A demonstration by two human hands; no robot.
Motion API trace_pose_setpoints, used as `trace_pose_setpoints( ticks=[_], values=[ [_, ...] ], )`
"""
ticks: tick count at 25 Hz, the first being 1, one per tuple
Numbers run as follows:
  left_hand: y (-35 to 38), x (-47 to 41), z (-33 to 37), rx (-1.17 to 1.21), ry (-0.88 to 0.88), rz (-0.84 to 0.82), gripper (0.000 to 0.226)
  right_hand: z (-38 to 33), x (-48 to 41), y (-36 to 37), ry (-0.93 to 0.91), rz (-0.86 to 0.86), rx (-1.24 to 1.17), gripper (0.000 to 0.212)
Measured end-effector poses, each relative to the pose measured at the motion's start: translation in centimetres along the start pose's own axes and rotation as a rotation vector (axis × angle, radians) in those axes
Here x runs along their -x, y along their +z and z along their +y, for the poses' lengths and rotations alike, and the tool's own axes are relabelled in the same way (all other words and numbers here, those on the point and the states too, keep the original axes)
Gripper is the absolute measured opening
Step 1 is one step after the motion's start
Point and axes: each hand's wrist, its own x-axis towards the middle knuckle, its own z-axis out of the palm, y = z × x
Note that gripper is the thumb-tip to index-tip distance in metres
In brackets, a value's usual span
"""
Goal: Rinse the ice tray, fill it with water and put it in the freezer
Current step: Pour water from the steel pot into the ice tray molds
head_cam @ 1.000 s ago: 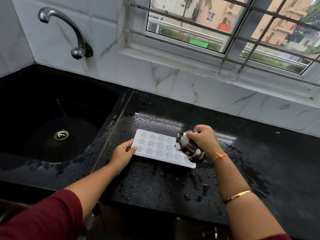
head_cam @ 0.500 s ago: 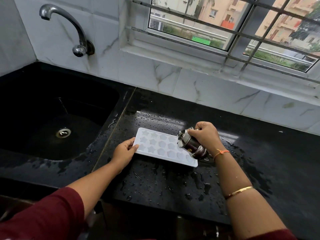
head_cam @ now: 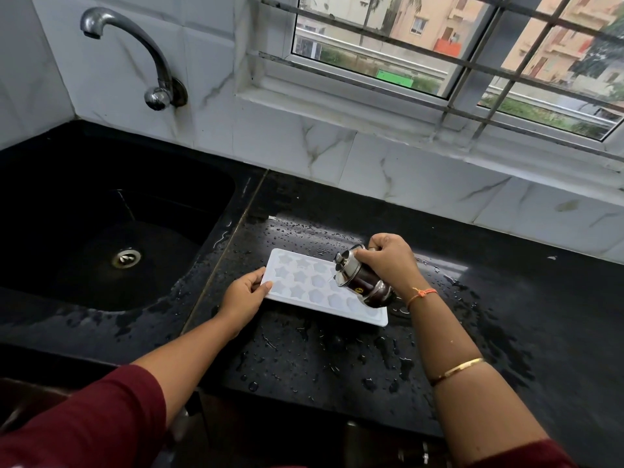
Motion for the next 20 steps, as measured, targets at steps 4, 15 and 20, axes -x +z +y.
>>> trace_pose_setpoints(
  ticks=[4,15,20],
  values=[
    [0.04,0.05,-0.02,0.006,0.004,-0.002,0.042,-0.41,-0.32,0.43,-0.016,-0.006,-0.006,0.038],
    [0.10,-0.07,-0.11,-0.009,0.014,0.010,0.042,-0.72,-0.64,0.47,-0.042,0.014,0.014,0.040],
    [0.03,-0.13,-0.19,-0.012,0.015,0.006,0.042,-0.72,-0.69,0.60,-0.027,0.009,0.017,0.037]
  ],
)
